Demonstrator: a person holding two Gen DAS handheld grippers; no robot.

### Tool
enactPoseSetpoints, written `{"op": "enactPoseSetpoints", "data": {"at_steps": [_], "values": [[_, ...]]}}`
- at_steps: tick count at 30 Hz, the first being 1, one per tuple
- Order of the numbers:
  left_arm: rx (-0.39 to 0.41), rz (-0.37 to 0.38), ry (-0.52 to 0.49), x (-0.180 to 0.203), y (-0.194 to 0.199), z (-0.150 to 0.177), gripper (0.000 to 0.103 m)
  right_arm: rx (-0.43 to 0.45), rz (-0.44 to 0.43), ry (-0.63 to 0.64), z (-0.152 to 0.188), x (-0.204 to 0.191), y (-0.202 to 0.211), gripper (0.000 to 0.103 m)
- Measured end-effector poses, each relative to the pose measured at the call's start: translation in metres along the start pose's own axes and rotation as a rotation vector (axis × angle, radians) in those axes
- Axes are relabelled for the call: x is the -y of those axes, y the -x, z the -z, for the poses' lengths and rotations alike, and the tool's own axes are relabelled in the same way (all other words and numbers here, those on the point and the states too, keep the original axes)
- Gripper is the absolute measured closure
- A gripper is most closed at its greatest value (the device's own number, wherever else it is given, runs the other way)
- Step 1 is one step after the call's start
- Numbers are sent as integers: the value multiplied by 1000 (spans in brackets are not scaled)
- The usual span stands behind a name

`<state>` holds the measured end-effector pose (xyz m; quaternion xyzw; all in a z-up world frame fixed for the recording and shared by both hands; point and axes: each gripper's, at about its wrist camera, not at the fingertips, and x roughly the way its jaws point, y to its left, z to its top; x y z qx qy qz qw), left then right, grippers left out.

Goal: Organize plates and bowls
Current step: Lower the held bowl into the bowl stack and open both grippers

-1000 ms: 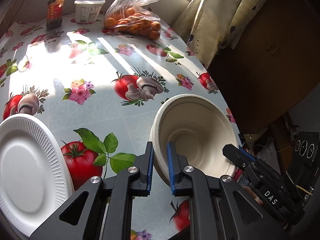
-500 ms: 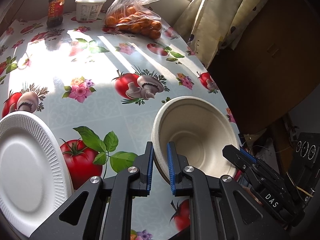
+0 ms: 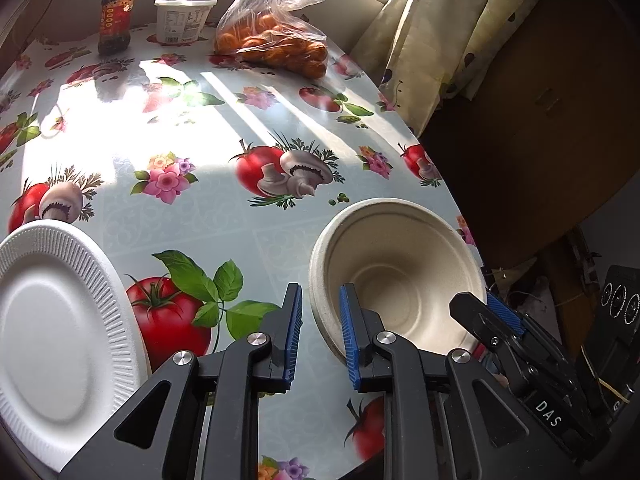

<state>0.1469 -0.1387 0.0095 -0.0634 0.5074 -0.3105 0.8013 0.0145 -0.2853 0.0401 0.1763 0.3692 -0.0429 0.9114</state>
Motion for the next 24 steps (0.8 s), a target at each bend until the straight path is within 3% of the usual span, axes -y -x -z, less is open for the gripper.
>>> {"op": "enactPoseSetpoints", "data": {"at_steps": [6, 24], "values": [[7, -4, 2, -1, 3, 1, 78, 1, 5, 2, 0, 0, 0, 63], [32, -26, -17, 0, 11, 5, 78, 32, 40, 9, 1, 0, 11, 59]]}}
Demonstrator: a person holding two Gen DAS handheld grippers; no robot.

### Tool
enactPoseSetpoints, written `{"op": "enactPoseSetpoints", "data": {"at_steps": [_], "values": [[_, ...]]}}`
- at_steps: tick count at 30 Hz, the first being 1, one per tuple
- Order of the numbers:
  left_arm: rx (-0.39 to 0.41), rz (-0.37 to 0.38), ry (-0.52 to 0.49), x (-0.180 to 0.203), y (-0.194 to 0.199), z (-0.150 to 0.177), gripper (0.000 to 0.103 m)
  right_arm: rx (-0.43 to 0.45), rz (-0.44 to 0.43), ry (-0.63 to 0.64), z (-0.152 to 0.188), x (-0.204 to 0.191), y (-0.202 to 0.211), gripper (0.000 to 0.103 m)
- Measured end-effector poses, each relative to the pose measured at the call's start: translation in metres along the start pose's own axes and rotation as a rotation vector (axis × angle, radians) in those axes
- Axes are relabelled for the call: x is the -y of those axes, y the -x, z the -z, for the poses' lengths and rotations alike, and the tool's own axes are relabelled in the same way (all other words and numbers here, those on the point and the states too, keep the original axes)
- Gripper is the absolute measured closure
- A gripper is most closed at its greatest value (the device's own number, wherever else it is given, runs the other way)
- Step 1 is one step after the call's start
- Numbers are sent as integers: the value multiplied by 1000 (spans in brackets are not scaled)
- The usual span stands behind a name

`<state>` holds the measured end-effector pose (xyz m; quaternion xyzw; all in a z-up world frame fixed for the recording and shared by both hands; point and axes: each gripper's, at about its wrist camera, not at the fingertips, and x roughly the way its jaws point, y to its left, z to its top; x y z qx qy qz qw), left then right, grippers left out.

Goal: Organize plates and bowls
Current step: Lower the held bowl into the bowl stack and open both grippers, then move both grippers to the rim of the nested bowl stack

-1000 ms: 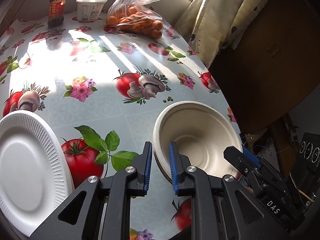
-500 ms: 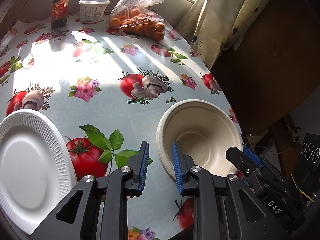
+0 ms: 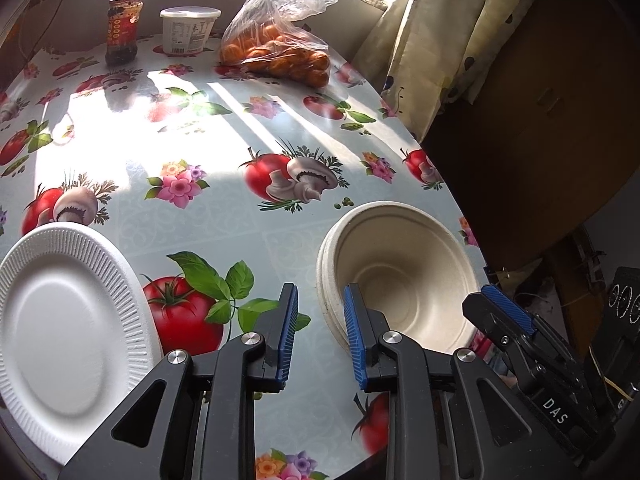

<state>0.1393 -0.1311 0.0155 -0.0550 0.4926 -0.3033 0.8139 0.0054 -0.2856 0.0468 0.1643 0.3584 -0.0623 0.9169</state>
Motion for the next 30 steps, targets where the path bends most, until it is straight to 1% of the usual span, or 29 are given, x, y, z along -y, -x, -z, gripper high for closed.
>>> {"op": "enactPoseSetpoints", "data": {"at_steps": [15, 30], "values": [[24, -17, -14, 4, 7, 5, 78, 2, 15, -37, 6, 12, 4, 59], [30, -38, -34, 11, 9, 10, 78, -2, 2, -76, 15, 24, 3, 58]]}}
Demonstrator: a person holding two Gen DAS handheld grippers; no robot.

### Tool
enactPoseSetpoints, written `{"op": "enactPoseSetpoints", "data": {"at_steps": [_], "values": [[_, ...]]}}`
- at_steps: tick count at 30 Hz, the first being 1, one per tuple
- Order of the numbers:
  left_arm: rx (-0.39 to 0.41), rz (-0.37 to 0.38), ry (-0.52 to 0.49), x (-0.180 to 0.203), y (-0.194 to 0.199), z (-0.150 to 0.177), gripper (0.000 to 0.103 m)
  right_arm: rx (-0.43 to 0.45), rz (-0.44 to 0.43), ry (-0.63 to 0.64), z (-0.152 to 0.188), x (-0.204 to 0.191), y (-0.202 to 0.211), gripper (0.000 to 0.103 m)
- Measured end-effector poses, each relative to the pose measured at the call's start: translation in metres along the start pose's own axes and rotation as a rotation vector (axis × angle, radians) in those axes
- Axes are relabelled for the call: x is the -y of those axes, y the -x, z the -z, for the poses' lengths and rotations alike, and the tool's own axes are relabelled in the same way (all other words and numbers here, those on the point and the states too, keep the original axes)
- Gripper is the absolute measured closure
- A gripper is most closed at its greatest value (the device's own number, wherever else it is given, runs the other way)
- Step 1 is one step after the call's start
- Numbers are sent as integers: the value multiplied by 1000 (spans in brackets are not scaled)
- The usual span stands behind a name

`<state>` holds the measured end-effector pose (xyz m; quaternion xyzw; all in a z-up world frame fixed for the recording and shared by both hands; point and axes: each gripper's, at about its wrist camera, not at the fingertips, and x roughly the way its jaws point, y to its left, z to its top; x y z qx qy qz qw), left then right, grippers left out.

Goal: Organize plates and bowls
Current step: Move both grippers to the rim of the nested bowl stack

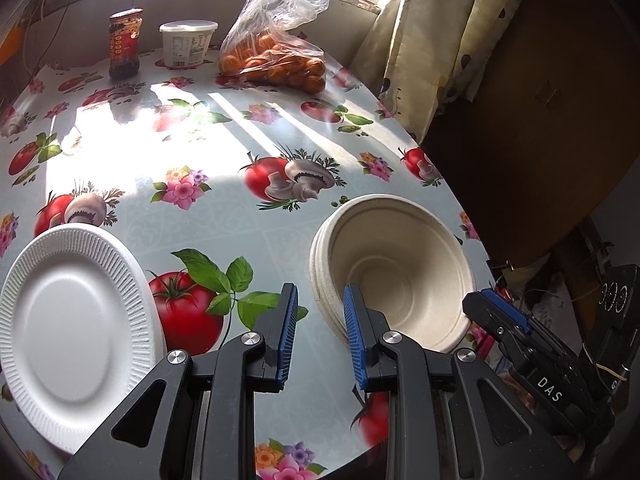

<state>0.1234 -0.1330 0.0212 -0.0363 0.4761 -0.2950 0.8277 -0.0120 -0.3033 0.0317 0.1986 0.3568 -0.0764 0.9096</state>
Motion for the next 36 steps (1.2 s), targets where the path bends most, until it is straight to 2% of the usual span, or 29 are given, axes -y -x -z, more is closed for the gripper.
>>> {"op": "enactPoseSetpoints", "data": {"at_steps": [17, 36], "values": [[14, -11, -8, 3, -1, -4, 78, 32, -26, 8, -4, -2, 1, 58], [22, -40, -9, 2, -8, -7, 78, 5, -20, -24, -9, 11, -14, 58]]}}
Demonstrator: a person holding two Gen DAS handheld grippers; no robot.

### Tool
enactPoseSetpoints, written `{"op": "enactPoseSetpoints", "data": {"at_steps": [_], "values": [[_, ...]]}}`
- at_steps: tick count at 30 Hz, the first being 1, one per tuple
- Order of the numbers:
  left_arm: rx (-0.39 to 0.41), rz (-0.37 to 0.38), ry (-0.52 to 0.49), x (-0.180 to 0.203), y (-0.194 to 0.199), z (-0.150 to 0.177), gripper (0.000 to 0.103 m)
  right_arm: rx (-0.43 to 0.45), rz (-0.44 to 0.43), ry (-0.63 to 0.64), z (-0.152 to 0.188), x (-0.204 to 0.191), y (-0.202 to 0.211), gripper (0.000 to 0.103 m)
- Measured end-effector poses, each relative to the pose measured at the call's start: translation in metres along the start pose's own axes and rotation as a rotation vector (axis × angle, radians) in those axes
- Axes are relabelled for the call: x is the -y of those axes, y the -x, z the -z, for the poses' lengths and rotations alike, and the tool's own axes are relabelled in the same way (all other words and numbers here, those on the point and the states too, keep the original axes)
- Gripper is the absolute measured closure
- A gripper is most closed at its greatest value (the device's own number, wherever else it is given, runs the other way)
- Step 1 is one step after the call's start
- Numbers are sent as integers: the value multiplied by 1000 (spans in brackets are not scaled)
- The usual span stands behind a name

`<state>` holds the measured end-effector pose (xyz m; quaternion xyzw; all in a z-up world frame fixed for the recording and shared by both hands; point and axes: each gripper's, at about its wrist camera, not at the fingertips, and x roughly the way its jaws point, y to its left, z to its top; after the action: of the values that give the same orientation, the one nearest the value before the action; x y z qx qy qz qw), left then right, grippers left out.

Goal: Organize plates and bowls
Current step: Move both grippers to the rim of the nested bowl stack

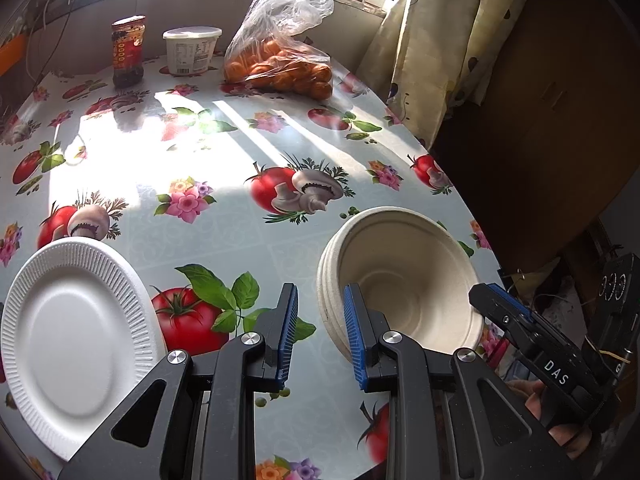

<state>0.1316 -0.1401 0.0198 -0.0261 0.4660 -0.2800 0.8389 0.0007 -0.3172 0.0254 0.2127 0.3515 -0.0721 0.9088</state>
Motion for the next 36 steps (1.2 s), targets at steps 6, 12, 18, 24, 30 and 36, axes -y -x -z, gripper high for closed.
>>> {"op": "enactPoseSetpoints", "data": {"at_steps": [6, 12, 18, 24, 30, 36], "values": [[37, -30, -39, 5, 3, 6, 78, 1, -11, 1, 1, 0, 2, 58], [35, -9, -50, 6, 1, 13, 78, -15, -27, 9, 4, -1, 1, 57], [34, 53, -41, 8, 3, 14, 78, -21, -35, 22, 2, -3, -2, 57], [16, 71, -39, 11, -2, 11, 78, -37, -42, 29, 1, -4, -7, 57], [0, 58, -13, 6, -8, 10, 78, -54, -53, 45, 1, -8, -12, 57], [-15, 82, 10, 4, -12, 8, 78, -62, -58, 46, 1, -8, -14, 57]]}}
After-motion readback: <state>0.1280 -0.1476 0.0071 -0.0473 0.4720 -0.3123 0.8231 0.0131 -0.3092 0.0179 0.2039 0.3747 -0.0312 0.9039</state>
